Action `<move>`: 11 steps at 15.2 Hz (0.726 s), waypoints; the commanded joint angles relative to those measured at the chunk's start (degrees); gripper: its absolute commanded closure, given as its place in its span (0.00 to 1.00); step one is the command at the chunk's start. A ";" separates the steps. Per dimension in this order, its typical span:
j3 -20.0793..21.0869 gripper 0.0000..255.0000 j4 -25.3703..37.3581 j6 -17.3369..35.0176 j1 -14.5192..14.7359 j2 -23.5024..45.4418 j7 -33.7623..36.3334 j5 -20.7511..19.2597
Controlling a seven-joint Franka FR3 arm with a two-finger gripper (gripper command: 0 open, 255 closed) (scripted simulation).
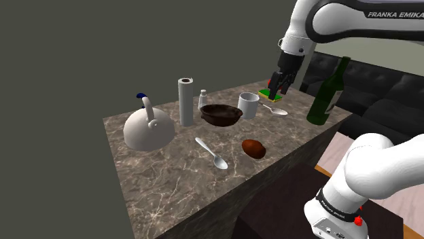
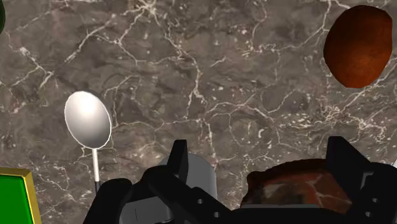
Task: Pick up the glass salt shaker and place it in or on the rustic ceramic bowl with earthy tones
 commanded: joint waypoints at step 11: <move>1.31 0.00 5.72 17.27 1.37 18.13 3.13 2.84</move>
